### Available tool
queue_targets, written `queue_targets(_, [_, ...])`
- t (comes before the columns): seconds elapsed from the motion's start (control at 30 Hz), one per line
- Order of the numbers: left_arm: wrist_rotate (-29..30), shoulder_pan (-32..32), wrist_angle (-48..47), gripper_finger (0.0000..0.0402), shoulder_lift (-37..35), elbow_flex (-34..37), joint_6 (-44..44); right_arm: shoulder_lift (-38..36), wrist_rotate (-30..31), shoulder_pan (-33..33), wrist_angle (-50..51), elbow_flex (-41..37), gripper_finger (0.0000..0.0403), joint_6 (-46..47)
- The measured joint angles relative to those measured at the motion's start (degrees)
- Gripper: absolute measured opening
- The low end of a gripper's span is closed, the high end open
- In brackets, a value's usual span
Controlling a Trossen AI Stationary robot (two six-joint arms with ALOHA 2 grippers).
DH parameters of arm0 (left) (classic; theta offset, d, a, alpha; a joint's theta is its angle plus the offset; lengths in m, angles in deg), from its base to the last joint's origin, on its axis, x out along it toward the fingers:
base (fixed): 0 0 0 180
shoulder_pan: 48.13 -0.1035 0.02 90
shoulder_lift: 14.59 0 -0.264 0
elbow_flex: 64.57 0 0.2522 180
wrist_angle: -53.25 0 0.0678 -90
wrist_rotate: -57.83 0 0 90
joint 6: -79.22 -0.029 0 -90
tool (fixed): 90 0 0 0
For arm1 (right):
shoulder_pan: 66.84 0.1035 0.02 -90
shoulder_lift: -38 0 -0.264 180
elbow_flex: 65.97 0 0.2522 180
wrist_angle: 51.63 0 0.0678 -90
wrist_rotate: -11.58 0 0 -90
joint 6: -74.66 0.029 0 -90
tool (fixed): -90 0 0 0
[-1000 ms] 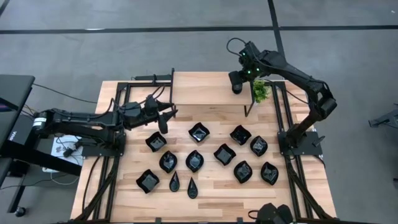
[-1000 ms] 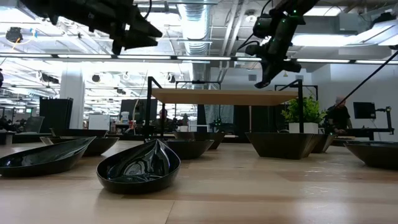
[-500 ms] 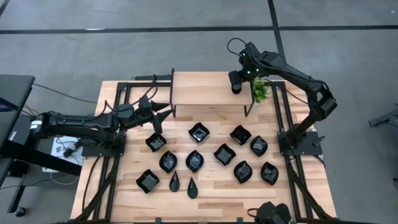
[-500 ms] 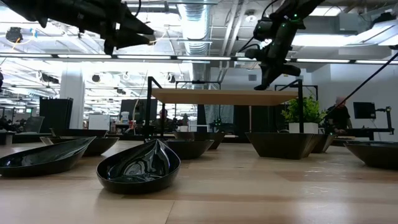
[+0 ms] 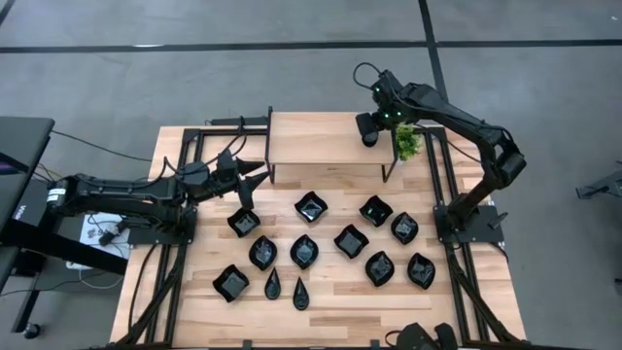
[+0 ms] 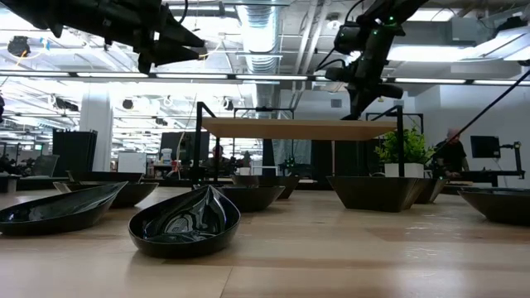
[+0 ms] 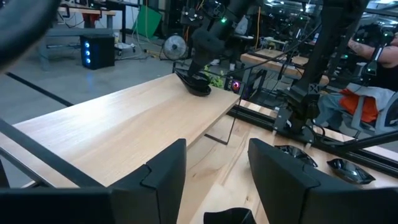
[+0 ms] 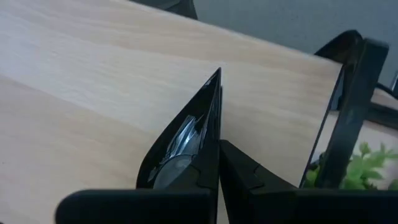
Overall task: Pick & Place Mini shaped plates
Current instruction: Stack the drop-shaped plate on top of the other drop-shaped plates on the shelf
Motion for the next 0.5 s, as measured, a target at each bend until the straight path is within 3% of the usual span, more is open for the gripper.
queue_targets(0.5, [0.0, 0.0, -0.21, 0.0177, 0.02, 0.0, -0.05, -0.07, 3.87, 2.51, 0.0, 0.0, 0.0001, 2.58])
